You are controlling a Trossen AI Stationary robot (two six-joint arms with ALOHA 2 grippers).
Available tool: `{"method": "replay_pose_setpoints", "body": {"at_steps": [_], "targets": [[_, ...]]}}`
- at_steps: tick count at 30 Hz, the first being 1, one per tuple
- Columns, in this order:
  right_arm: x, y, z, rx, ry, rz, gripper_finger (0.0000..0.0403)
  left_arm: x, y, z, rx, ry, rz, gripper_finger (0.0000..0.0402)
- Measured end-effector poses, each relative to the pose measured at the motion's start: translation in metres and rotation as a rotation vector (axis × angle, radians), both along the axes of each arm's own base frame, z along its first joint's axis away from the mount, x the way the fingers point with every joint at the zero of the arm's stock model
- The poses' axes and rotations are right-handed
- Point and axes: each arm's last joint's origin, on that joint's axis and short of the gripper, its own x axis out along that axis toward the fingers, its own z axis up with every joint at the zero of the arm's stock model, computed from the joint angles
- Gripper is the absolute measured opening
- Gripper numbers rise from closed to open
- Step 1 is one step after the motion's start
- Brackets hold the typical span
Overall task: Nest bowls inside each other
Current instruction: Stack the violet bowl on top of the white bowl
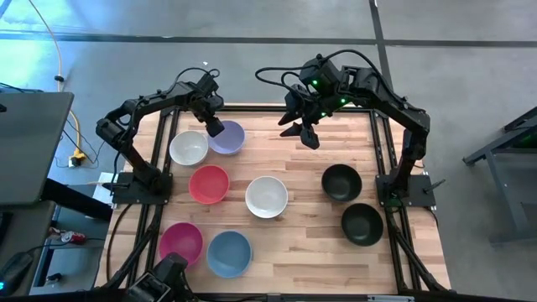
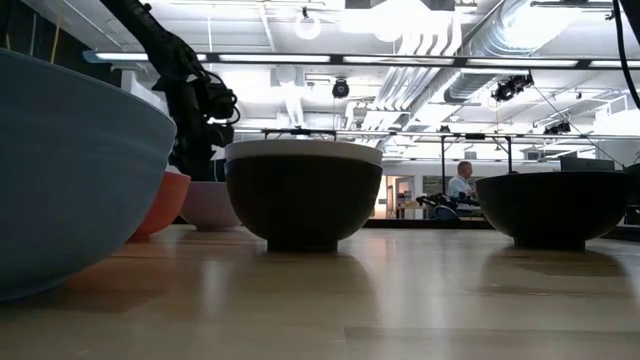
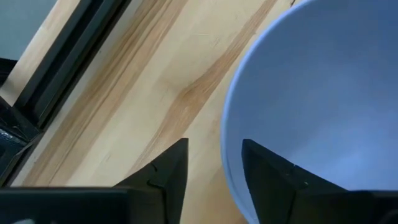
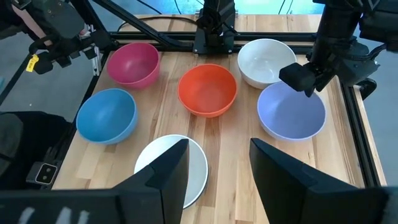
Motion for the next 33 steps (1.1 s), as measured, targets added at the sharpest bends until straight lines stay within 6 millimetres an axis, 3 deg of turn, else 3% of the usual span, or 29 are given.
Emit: {"method": "replay_pose_setpoints", "body": {"at_steps": [8,16,24,33], "targets": [[0.0,0.0,0.0,0.004,0.001,-0.003,0.0161,0.001,-0.001,0.0,-0.004,0.005,-0.013,0.0085],[0.0,0.0,0.0,0.004,0.001,-0.004,0.0161,0.002,0.0,0.0,0.008,-0.005,-0.017,0.0009],[0.0,0.0,0.0,-0.002,0.002,-0.009,0.0161,0.004,0.002,0.004,0.024,-0.013,-0.014,0.0004],[-0.001,0.0,-0.001,-0.005,0.013,-0.004,0.0161,0.026,0.005,0.033,0.089,-0.068,-0.055,0.0001]]}}
